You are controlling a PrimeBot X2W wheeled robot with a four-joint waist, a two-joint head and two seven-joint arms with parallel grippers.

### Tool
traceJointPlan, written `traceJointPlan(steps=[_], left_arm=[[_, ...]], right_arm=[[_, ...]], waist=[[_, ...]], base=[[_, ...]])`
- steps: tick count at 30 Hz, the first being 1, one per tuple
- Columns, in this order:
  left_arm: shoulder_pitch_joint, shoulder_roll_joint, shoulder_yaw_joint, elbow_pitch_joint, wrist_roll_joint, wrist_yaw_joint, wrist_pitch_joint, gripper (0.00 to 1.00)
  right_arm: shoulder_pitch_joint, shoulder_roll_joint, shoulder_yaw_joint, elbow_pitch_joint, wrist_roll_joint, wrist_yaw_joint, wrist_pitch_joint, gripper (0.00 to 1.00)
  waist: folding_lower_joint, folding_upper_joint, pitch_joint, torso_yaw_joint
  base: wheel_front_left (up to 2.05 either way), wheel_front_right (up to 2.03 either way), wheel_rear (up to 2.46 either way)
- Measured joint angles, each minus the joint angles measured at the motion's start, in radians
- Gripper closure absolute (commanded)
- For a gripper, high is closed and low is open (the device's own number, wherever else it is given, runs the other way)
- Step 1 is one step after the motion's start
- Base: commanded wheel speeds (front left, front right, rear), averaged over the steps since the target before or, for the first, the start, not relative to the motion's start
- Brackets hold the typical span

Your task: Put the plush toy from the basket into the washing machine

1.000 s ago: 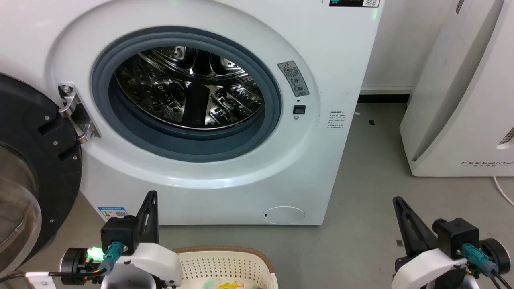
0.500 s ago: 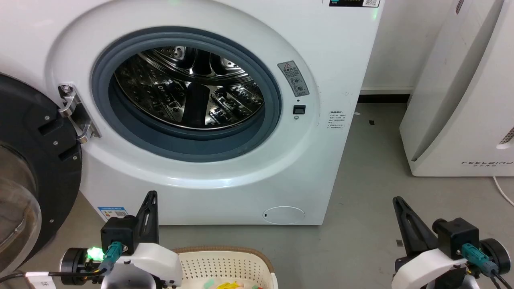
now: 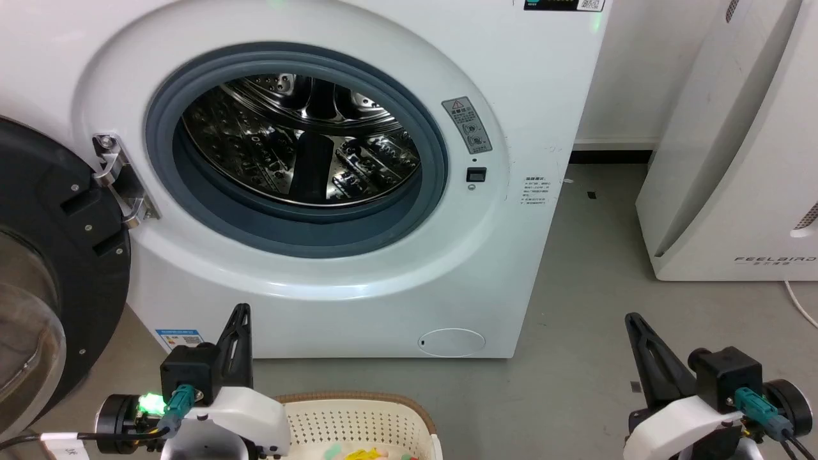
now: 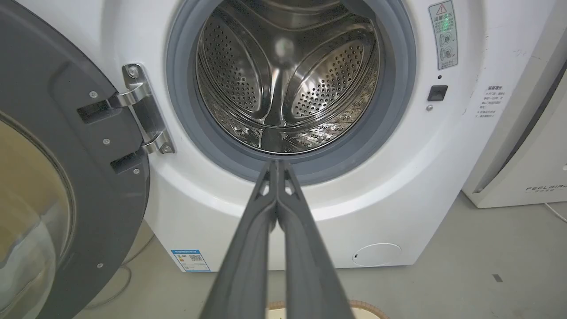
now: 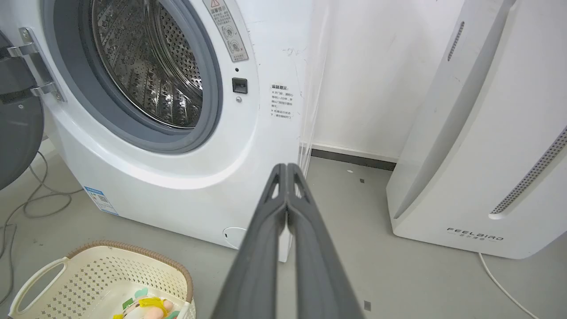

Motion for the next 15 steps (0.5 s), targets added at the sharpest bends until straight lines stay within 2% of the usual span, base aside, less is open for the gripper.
traceJointPlan(steps=[3,4,15], left_arm=[[0.000,0.000,0.000,0.000,0.000,0.000,0.000,1.00],[0.000,0.000,0.000,0.000,0.000,0.000,0.000,0.00],[0.000,0.000,-0.003,0.003,-0.001,0.005,-0.007,0.00]], right_arm=[[0.000,0.000,0.000,0.000,0.000,0.000,0.000,1.00],[0.000,0.000,0.000,0.000,0.000,0.000,0.000,0.00],[0.000,0.000,-0.001,-0.005,0.013,0.000,-0.005,0.00]], waist=[[0.0000,0.0000,0.000,0.000],[0.0000,0.0000,0.000,0.000],[0.0000,0.0000,0.003,0.000]], base=[[0.00,0.00,0.00],[0.00,0.00,0.00],[0.00,0.00,0.00]])
